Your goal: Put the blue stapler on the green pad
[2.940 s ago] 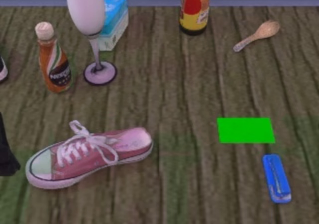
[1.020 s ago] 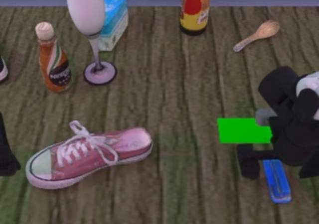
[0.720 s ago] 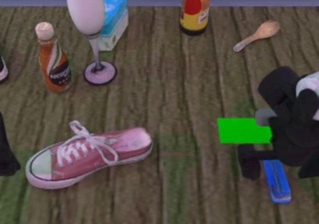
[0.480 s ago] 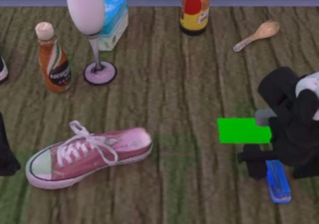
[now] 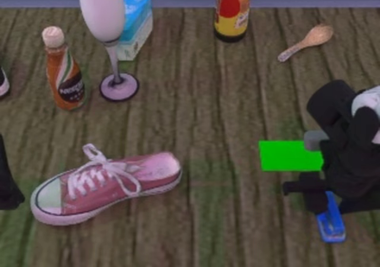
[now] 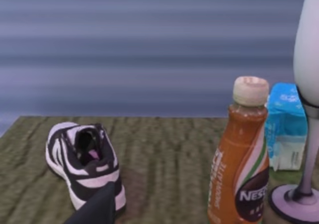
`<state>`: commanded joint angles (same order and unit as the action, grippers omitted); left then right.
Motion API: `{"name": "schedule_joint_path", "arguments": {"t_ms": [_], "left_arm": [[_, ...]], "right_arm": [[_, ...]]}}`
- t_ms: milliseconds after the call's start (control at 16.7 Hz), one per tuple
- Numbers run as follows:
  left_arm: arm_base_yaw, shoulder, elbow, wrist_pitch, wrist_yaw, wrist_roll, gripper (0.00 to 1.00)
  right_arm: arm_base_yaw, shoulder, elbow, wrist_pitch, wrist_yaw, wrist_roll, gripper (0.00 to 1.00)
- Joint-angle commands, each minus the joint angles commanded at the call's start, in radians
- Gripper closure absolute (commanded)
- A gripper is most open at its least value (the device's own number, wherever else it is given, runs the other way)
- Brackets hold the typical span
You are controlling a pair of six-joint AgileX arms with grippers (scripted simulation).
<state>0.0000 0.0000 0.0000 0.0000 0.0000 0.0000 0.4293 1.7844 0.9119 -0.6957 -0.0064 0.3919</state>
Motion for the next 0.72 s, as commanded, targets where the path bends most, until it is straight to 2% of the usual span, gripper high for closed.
{"name": "schedule_joint_path", "arguments": {"t_ms": [540,720], "left_arm": [[0.000,0.000,0.000,0.000,0.000,0.000,0.00],[0.000,0.000,0.000,0.000,0.000,0.000,0.00]], "right_arm": [[-0.001,-0.002,0.003,-0.003,0.000,0.001,1.00],[0.001,-0.027,0.054,-0.074,0.000,0.002,1.00]]}}
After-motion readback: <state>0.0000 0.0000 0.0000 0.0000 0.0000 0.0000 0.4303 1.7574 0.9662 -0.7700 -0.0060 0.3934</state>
